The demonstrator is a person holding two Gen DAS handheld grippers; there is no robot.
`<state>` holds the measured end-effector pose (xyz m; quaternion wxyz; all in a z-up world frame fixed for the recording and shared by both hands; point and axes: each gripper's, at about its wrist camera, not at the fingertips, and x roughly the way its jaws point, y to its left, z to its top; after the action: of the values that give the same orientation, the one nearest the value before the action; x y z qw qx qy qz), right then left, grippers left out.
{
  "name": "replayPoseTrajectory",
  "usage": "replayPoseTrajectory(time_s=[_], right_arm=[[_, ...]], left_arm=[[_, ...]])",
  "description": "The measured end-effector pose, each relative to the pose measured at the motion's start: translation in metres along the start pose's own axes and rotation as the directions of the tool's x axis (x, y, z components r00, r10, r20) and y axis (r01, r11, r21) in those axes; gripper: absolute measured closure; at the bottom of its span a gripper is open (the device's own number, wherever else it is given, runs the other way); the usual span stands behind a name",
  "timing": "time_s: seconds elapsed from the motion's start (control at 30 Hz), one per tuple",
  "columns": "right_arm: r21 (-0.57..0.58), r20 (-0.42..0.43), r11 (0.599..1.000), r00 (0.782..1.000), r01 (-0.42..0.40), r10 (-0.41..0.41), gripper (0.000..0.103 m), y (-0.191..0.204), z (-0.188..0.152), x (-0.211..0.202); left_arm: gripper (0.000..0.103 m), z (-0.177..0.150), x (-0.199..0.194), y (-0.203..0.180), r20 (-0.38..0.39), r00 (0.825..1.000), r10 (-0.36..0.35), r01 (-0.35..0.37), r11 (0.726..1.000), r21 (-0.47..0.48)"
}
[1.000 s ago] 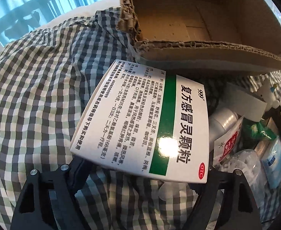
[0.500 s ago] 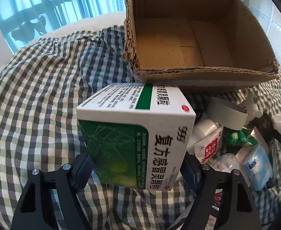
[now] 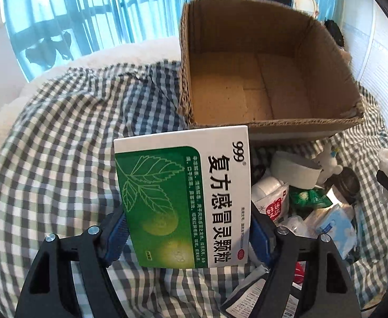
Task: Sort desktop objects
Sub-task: 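Lift both held items and carry them over the cardboard box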
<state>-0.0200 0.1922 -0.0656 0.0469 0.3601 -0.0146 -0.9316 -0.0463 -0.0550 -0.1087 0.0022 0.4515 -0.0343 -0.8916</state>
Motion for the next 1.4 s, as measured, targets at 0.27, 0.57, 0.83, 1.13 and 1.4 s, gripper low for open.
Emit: replayPoseTrajectory(time_s=[0.27, 0.57, 0.83, 1.13, 1.4], right_arm=[[-0.005, 0.093, 1.000, 0.995, -0.030, 0.031, 0.086, 0.006, 0.016, -0.030], [-0.029, 0.228, 0.998, 0.972, -0.058, 0.063, 0.086, 0.020, 0.047, -0.080], [-0.059, 0.336, 0.996, 0.938, -0.071, 0.087, 0.086, 0.032, 0.073, -0.121], [-0.092, 0.451, 0.993, 0.886, -0.074, 0.108, 0.085, 0.038, 0.110, -0.157], [-0.125, 0.489, 0.990, 0.865, -0.061, 0.115, 0.086, 0.043, 0.134, -0.154]], left_arm=[[0.024, 0.007, -0.037, 0.007, 0.100, 0.995, 0.004, -0.003, 1.000, -0.011], [0.024, 0.018, -0.088, -0.003, 0.219, 0.976, -0.016, 0.015, 1.000, 0.005], [0.024, 0.032, -0.155, -0.020, 0.373, 0.925, -0.076, 0.063, 0.997, 0.046], [0.024, 0.059, -0.208, -0.037, 0.539, 0.836, -0.104, 0.064, 0.994, 0.092], [0.024, 0.086, -0.219, -0.047, 0.626, 0.774, -0.093, -0.001, 0.989, 0.148]])
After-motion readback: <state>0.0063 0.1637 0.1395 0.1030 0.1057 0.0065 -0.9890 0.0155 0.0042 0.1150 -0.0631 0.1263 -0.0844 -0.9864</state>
